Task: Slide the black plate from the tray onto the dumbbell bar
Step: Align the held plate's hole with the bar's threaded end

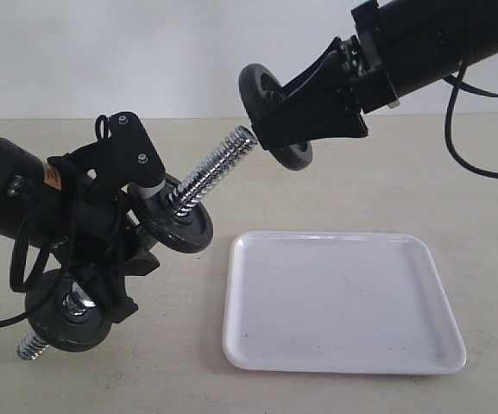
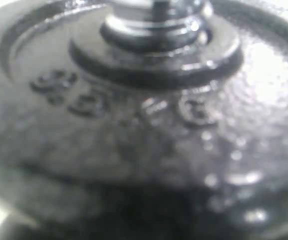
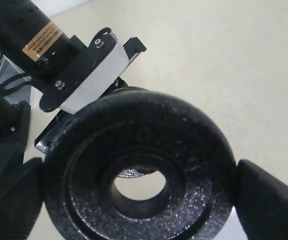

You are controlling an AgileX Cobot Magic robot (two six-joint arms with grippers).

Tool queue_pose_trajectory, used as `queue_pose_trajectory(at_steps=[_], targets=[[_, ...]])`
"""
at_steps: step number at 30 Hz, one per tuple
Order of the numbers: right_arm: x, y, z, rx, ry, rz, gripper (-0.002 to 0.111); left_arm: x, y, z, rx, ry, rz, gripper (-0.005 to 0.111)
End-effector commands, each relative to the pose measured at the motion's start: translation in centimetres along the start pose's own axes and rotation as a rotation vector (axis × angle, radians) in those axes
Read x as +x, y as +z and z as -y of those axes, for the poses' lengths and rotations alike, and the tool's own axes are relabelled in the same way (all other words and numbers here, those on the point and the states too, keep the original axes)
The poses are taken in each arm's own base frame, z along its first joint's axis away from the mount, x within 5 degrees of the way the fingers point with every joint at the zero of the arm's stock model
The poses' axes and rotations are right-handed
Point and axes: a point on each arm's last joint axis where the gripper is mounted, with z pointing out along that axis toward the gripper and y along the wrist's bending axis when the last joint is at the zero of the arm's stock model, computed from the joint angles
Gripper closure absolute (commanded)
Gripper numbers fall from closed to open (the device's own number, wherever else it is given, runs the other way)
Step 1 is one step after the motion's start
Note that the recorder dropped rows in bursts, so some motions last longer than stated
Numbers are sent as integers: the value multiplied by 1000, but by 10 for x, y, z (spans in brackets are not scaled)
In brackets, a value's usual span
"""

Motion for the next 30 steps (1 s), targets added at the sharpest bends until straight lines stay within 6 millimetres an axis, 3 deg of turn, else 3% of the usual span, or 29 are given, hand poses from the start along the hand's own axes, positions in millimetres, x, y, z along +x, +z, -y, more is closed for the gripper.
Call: queue_pose_trajectory(at_steps=[1,30], targets=[[-9,-3,-4,-15,4,69,108,-28,-25,-18,-186,-23,262,102],[-7,2,2,-27,46,82,108,-30,-26,-19,-192,-53,286,102]])
